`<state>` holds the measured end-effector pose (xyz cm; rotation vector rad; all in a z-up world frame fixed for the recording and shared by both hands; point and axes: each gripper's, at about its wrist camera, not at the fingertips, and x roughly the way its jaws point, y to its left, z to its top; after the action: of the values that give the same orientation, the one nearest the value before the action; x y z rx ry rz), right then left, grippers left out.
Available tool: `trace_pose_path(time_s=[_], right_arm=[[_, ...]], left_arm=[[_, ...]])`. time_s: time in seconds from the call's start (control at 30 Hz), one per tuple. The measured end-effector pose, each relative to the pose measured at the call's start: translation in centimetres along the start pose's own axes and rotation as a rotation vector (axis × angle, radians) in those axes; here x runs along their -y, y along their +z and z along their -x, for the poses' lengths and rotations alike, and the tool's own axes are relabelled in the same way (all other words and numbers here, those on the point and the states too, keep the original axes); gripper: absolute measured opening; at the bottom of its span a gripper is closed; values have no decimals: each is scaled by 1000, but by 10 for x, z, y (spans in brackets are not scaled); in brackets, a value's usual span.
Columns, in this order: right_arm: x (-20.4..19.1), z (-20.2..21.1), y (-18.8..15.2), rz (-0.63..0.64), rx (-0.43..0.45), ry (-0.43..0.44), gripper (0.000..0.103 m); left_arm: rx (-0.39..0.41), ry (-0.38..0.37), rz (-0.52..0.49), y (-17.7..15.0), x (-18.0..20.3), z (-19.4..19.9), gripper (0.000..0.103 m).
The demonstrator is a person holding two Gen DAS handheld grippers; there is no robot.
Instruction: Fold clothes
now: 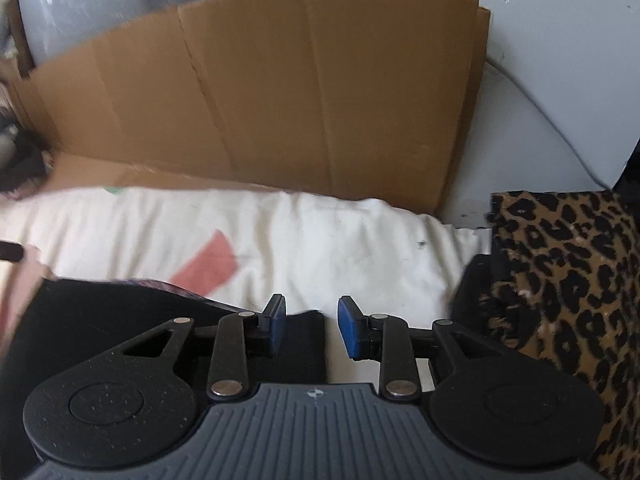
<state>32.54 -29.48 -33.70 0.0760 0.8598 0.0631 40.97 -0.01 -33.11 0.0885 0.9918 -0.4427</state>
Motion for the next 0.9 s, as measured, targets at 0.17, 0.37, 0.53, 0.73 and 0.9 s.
trace_pose_path(time_s=[0.17,0.37,0.53,0.73,0.9], right_arm=[[-27,12,1,23,41,102,36],[-56,9,-7,56,26,182,32],[-72,4,-16,74,10,202,25],[-84,-9,-16,78,-11,205,23],[-85,-23,-12,61,-36,180,21]], left_arm=[[2,-73,-35,-5,23,3,6],[7,-138,-64,-15,49,-6,6],[-9,-160,-95,-19,64,-11,6],[-13,-174,-124,-23,76,-20,9],[-14,-152,-127,-27,78,-34,11]])
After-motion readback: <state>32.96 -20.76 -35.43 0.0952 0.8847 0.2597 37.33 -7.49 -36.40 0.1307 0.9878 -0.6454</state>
